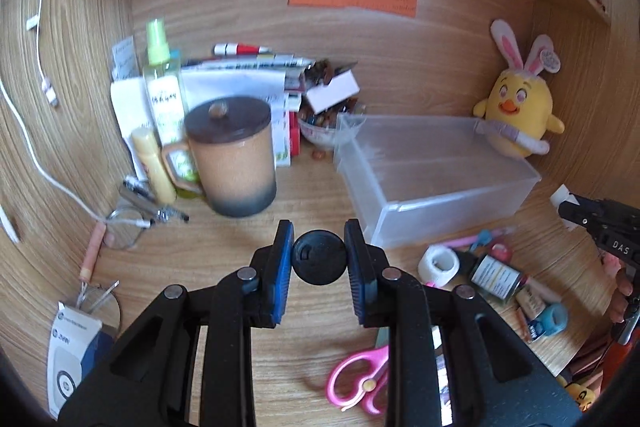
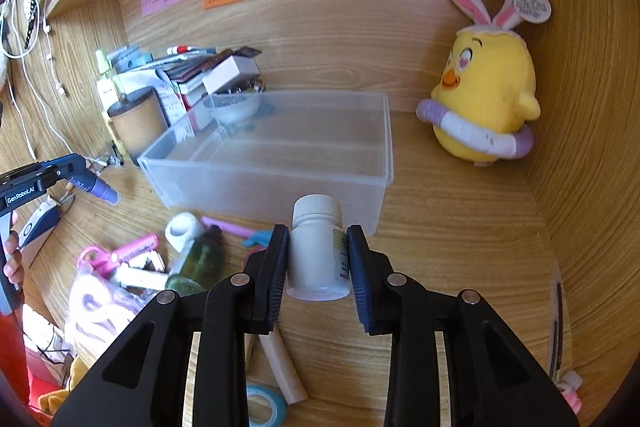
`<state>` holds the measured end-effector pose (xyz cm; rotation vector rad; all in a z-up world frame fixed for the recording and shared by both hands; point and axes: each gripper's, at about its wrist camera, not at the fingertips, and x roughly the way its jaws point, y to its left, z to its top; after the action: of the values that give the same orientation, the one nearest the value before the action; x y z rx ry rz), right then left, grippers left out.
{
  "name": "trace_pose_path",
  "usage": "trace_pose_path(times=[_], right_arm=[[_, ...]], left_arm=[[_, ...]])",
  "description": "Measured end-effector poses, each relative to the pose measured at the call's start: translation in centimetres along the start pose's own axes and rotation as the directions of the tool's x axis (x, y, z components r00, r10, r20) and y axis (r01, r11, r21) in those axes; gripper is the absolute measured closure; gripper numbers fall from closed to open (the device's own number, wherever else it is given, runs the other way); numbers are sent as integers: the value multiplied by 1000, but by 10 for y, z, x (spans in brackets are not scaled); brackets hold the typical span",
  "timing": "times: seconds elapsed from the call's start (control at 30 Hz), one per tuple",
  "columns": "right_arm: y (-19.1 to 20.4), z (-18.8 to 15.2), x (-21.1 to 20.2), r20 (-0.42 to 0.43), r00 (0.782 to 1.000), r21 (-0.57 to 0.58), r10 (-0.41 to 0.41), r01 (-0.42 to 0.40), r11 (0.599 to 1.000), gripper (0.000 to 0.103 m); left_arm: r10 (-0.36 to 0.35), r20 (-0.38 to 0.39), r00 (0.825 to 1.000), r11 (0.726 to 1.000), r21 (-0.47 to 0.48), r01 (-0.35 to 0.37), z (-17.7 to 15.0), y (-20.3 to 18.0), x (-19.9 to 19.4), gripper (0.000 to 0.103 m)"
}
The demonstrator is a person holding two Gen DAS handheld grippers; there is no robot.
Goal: Organize objects
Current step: 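Carry both bottles into the clear plastic bin and open both grippers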
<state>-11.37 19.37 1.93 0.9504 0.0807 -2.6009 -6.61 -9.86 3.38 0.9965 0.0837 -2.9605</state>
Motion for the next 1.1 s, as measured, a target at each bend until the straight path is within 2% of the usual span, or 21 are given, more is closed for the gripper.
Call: trace_pose_path(times=[0.3,0.47,0.7,1.1], right_arm=[[5,31,2,41,999,-9,31,-31,999,76],[4,48,15,38,999,-8,37,-37,999,76],[3,63,49,-19,1000,-14,24,-24,1000,76],[3,69,106,-157,987,-31,15,-20,999,76]], left_arm=[[-58,84,995,998,12,58,42,-16,-5,78],[-104,87,991,994,24,102,57,-29,8,78],[-151,25,988,988,44,150,65,-50,43,78],[-173,-128,977,981,61,182,58,-71,104,78]])
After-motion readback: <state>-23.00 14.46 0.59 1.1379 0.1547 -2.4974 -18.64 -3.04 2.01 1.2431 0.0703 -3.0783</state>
